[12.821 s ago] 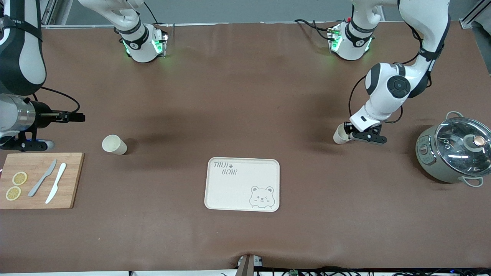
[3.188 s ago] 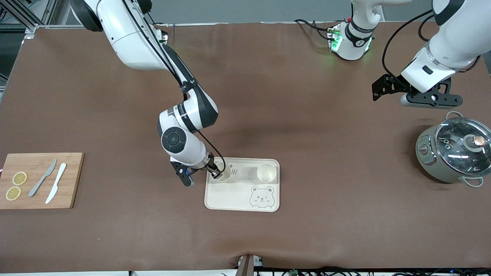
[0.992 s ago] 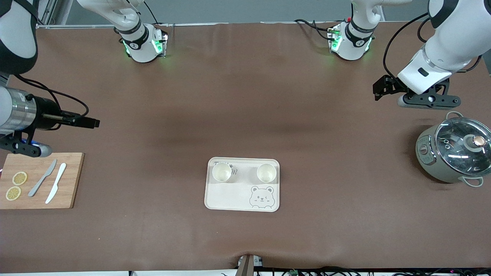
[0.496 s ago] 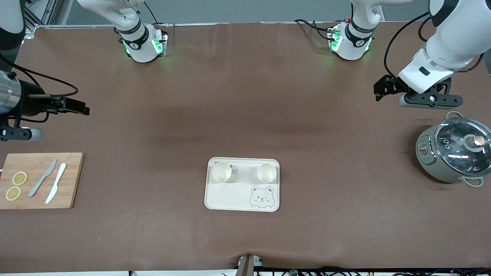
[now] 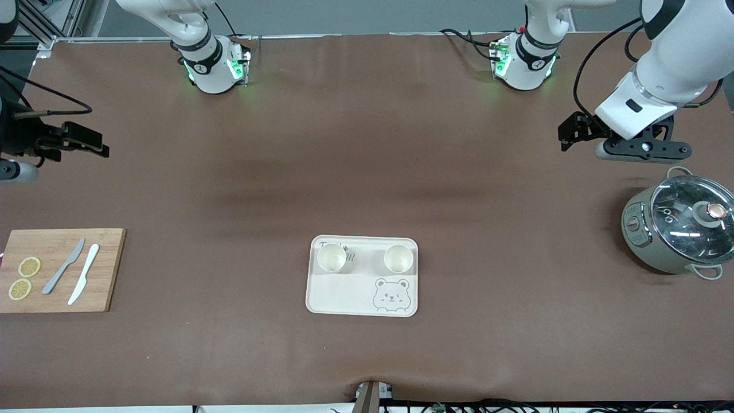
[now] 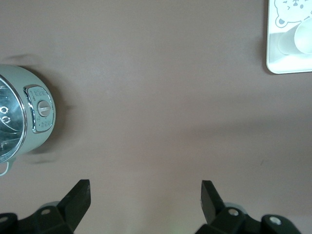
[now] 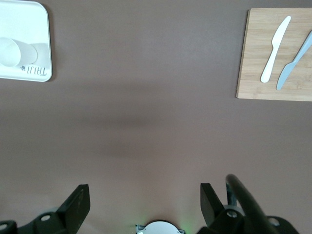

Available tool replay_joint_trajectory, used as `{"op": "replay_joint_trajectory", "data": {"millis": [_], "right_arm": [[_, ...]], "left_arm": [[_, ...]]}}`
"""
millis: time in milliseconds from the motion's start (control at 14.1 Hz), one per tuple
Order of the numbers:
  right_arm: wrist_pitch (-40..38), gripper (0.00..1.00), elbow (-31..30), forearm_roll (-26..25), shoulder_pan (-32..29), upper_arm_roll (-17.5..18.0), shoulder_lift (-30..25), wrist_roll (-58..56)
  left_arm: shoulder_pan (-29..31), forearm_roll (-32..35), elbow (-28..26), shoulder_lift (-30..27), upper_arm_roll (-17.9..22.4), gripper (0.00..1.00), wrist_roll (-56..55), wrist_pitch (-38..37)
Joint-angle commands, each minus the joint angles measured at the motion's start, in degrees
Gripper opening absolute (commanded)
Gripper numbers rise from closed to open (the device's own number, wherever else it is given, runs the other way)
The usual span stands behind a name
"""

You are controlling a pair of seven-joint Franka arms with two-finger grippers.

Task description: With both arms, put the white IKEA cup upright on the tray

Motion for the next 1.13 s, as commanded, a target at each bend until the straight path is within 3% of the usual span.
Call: {"op": "replay_joint_trajectory", "data": {"millis": [0, 283, 567, 921, 1062], "right_arm": [[2.2, 1.00, -4.7, -1.1, -0.6, -0.5, -5.0, -4.5], [0.2, 1.00, 1.1, -1.2, -0.6, -1.1, -4.3, -8.7], [-2.4, 1.00, 0.6, -1.2, -0.8, -1.4, -4.0, -9.1], [-2.0, 1.00, 1.3, -1.9, -0.7, -6.3, -3.7, -15.1], [-1.9, 1.00, 1.3, -2.7, 0.0, -5.1, -3.7, -14.9]], "left_arm": [[0.1, 0.3, 0.9, 0.4, -0.5, 1.00, -0.1, 0.1], [0.1, 0.3, 0.8, 0.5, -0.5, 1.00, -0.2, 0.1], [0.2, 0.2, 0.9, 0.9, -0.5, 1.00, 0.0, 0.1], [0.2, -0.3, 0.8, 1.0, -0.5, 1.00, -0.1, 0.1], [0.2, -0.3, 0.7, 1.0, -0.5, 1.00, -0.1, 0.1]]}}
